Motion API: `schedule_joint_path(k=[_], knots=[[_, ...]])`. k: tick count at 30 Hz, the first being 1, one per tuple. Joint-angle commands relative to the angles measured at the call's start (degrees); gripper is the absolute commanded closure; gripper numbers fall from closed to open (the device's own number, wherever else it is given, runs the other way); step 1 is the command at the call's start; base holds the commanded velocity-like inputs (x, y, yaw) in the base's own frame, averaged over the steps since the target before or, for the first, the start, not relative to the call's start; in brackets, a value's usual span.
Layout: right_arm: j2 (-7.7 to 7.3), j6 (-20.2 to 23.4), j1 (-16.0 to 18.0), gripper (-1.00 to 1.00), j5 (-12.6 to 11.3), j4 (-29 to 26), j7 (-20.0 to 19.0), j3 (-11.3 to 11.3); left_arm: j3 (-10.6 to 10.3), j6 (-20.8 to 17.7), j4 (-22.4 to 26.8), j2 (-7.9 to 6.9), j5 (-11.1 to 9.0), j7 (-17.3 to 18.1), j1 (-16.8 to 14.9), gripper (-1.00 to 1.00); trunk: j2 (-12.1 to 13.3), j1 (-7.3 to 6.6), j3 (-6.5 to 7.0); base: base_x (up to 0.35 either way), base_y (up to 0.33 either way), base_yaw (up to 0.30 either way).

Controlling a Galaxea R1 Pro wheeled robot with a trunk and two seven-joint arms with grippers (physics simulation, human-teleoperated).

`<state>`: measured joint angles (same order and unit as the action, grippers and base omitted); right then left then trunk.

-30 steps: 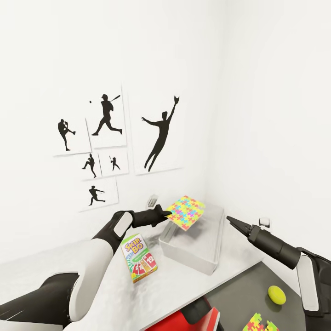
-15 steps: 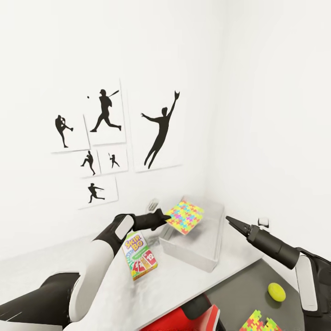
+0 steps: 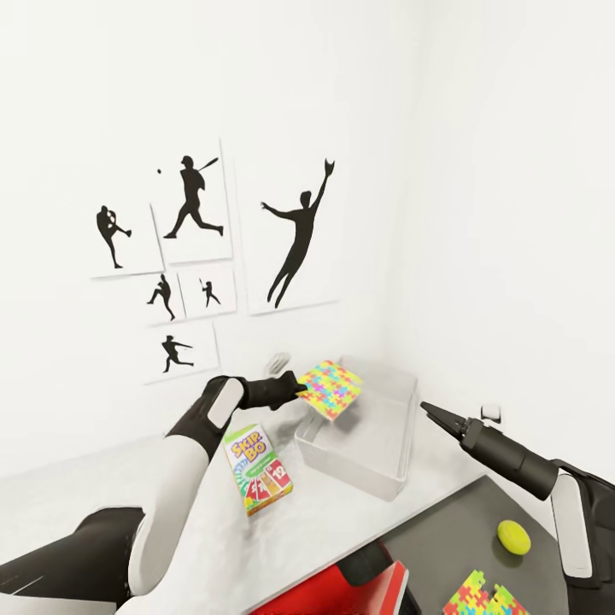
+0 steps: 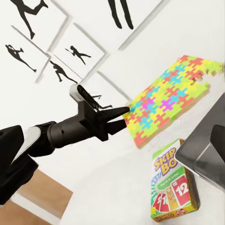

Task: Put all the toys in the child's room - the three board games (two on the bed and one on the table), the two jigsaw puzzles on the table, and the tennis ball on the table - inside the toy box on the table in the child's room.

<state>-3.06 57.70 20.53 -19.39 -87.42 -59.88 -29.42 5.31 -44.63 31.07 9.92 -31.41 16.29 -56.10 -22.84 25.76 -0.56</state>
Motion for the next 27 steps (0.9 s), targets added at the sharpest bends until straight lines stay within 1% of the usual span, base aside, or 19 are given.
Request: schedule_joint_path(k=[1, 2, 5, 8, 15, 21, 22, 24, 27], knots=[[-0.01, 0.21, 0.04, -1.00, 0.09, 0.02, -0.26, -0.05, 0.47, -1.09, 0.78, 0.08, 0.39, 0.15, -0.09, 1.00, -0.08, 0.03, -0.16, 0.000, 0.000, 0.000], [-0.03, 0.22, 0.04, -1.00, 0.05, 0.00, -0.25, -0.04, 0.47, -2.38, 2.40, 0.08, 0.34, 0.12, -0.19, 1.00, -0.08, 0.03, -0.26, 0.000, 0.000, 0.000], [-0.14, 0.30, 0.04, -1.00, -0.01, 0.04, -0.27, -0.10, 0.48, -4.58, 6.18, 0.08, 0.18, 0.06, -0.34, 1.00, -0.08, 0.03, -0.54, 0.000, 0.000, 0.000], [-0.20, 0.71, 0.04, -1.00, -0.03, 0.04, -0.33, -0.17, 0.47, -5.36, 7.90, 0.08, -0.36, 0.00, -0.41, 1.00, -0.08, 0.03, -0.82, 0.000, 0.000, 0.000], [-0.25, 1.57, 0.04, -1.00, 0.02, -0.02, -0.41, -0.26, 0.42, -5.86, 8.53, 0.08, -2.73, -0.36, -0.48, 1.00, -0.08, 0.03, -1.48, 0.000, 0.000, 0.000], [-0.28, 1.70, 0.04, -1.00, 0.05, -0.01, -0.41, -0.28, 0.40, -6.00, 8.41, 0.08, -4.60, -2.41, -0.50, 1.00, -0.08, 0.03, -2.05, 0.000, 0.000, 0.000], [-0.28, 1.71, 0.04, -1.00, 0.05, -0.02, -0.41, -0.28, 0.40, -6.20, 8.40, 0.08, -5.53, -2.79, -0.59, 1.00, -0.08, 0.03, -2.14, 0.000, 0.000, 0.000], [-0.28, 1.71, 0.04, -1.00, 0.03, -0.02, -0.41, -0.29, 0.38, -6.29, 8.40, 0.08, -6.14, -2.94, -0.71, 1.00, -0.08, 0.03, -2.33, 0.000, 0.000, 0.000], [-0.28, 1.72, 0.04, -1.00, 0.05, 0.01, -0.50, -0.30, -0.52, -6.46, 8.40, 0.08, -7.40, -3.12, -0.95, 1.00, -0.08, 0.03, -2.61, 0.000, 0.000, 0.000]])
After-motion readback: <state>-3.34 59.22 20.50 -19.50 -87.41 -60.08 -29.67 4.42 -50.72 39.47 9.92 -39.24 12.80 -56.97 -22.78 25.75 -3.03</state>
